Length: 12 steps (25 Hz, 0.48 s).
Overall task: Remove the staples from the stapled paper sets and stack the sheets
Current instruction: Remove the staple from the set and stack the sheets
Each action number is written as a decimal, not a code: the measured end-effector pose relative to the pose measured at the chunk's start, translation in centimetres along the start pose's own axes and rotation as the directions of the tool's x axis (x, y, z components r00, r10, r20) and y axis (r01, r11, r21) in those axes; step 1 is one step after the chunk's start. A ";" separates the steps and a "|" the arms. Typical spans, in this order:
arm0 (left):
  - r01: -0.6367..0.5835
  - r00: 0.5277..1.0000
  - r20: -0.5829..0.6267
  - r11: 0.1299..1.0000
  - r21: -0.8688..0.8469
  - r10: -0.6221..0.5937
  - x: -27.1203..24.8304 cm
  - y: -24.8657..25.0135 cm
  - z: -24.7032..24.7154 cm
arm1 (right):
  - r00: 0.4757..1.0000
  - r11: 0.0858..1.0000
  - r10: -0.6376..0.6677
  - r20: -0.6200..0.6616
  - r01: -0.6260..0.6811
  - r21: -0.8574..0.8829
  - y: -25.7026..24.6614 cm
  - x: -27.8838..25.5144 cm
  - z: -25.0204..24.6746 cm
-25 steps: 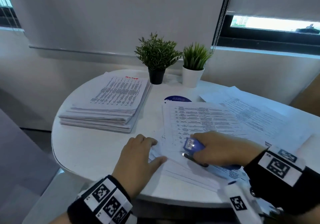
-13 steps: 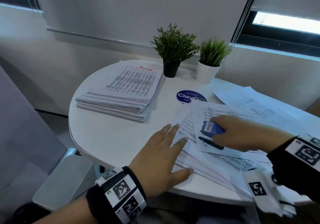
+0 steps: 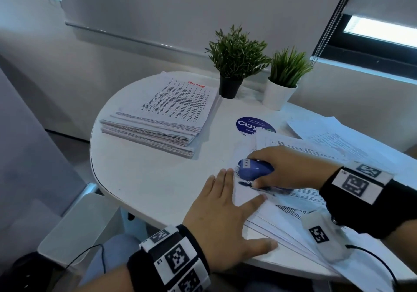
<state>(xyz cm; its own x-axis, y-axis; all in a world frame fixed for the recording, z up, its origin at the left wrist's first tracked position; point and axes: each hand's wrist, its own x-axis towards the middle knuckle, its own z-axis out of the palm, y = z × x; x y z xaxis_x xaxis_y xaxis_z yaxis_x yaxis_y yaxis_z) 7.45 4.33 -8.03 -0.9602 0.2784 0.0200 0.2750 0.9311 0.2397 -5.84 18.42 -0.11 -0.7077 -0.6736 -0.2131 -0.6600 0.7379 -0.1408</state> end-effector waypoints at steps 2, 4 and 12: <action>0.009 1.000 -0.011 1.000 -0.004 -0.009 0.0 0.0 0.0 | 1.000 1.000 0.007 -0.018 -0.008 -0.020 -0.1 0.3 0.5; 0.015 1.000 -0.017 1.000 -0.005 -0.015 0.1 0.0 0.1 | 0.999 1.000 0.015 -0.037 -0.016 -0.019 -0.3 0.7 0.7; 0.013 1.000 -0.024 1.000 0.009 -0.013 0.2 0.1 0.1 | 0.991 0.988 0.123 0.047 -0.126 0.087 -0.5 1.8 0.7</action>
<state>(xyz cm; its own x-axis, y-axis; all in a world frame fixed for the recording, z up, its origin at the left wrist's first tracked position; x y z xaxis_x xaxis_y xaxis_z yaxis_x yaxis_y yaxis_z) 7.28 4.51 -8.10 -0.9646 0.2607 0.0398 0.2627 0.9367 0.2315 -6.63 16.92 -1.05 -0.7708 -0.5754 -0.2736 -0.5408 0.8179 -0.1966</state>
